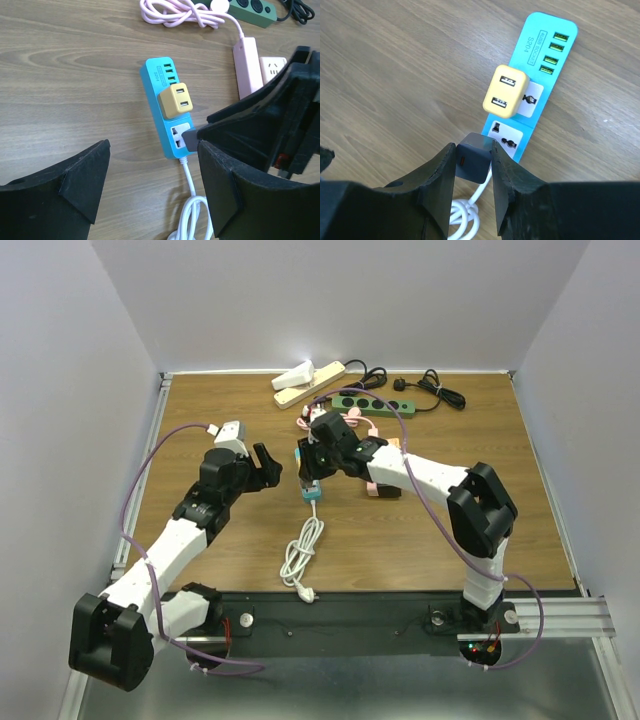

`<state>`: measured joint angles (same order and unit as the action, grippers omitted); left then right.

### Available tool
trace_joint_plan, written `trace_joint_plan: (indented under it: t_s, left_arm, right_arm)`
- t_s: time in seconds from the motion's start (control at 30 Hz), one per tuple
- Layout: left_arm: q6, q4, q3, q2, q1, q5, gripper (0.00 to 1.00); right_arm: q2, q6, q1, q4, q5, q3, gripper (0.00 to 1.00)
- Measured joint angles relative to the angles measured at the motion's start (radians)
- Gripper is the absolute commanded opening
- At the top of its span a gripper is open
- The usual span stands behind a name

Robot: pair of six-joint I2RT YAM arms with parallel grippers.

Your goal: Insert the plug

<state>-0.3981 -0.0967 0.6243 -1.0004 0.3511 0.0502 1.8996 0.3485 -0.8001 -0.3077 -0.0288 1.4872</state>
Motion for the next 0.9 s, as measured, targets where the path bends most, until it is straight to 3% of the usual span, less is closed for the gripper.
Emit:
trace_joint_plan:
  t_s: [0.9]
  left_arm:
    - [-0.003, -0.004, -0.014, 0.03, 0.0, 0.021, 0.82]
  right_arm:
    - [0.046, -0.004, -0.02, 0.011, 0.085, 0.003, 0.0]
